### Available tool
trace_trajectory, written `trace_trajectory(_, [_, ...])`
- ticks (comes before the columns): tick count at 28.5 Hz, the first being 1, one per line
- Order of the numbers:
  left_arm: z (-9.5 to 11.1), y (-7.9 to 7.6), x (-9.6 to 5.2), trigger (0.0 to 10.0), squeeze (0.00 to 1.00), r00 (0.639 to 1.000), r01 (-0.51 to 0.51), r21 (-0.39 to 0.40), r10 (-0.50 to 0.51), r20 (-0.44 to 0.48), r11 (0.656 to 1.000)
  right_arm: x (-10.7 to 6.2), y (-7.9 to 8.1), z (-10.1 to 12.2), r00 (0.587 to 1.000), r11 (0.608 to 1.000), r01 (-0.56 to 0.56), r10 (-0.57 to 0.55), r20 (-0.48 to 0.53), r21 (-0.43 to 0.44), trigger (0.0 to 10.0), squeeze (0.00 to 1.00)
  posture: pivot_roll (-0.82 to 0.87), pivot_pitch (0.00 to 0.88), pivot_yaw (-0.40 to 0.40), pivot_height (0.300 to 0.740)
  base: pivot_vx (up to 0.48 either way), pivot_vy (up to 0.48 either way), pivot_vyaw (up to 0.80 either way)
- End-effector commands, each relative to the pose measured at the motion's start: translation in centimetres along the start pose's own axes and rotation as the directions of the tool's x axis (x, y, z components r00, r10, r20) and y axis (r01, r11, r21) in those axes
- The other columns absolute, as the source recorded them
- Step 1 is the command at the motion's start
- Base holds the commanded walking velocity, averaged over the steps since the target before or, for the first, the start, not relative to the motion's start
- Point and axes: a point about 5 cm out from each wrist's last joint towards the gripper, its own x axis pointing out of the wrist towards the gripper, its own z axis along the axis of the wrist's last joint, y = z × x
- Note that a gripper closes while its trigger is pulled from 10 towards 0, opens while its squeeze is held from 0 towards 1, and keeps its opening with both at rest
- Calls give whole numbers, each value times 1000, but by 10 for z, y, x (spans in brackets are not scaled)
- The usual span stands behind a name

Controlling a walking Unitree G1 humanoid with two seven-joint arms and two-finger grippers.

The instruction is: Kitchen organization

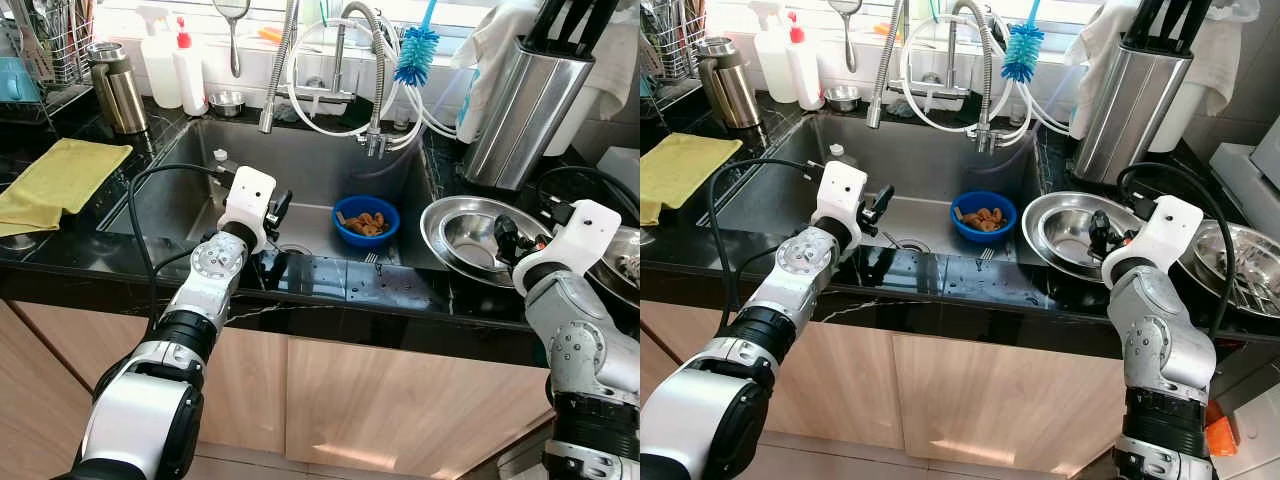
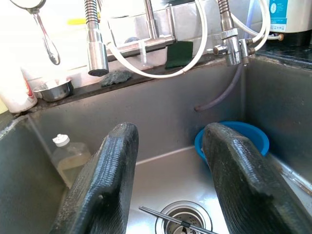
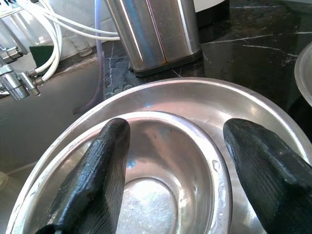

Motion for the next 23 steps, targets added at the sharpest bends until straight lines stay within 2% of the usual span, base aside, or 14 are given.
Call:
trace_trajectory(1, [7, -1, 3, 10000, 0, 1000, 11, 22, -11, 28, 1000, -3, -4, 8, 1000, 1000, 13, -13, 24, 8, 10000, 0, 67, 0, -87, 740, 0, 0, 0])
trace_trajectory(16, [8, -1, 3, 10000, 0, 1000, 5, 17, -6, 29, 1000, -6, -20, 27, 998, 999, 51, -51, 44, -13, 10000, 0, 47, 0, -89, 740, 0, 0, 0])
trace_trajectory(20, [9, -1, 4, 10000, 0, 1000, 7, 16, -8, 28, 1000, -2, -21, 21, 999, 999, 23, -24, -23, -44, 10000, 0, 46, 0, -94, 740, 0, 0, 0])
trace_trajectory(23, [9, -1, 4, 10000, 0, 1000, 4, 14, -5, 29, 1000, -1, -21, 20, 999, 999, 11, -13, -33, -52, 10000, 0, 47, 0, -95, 740, 0, 0, 0])
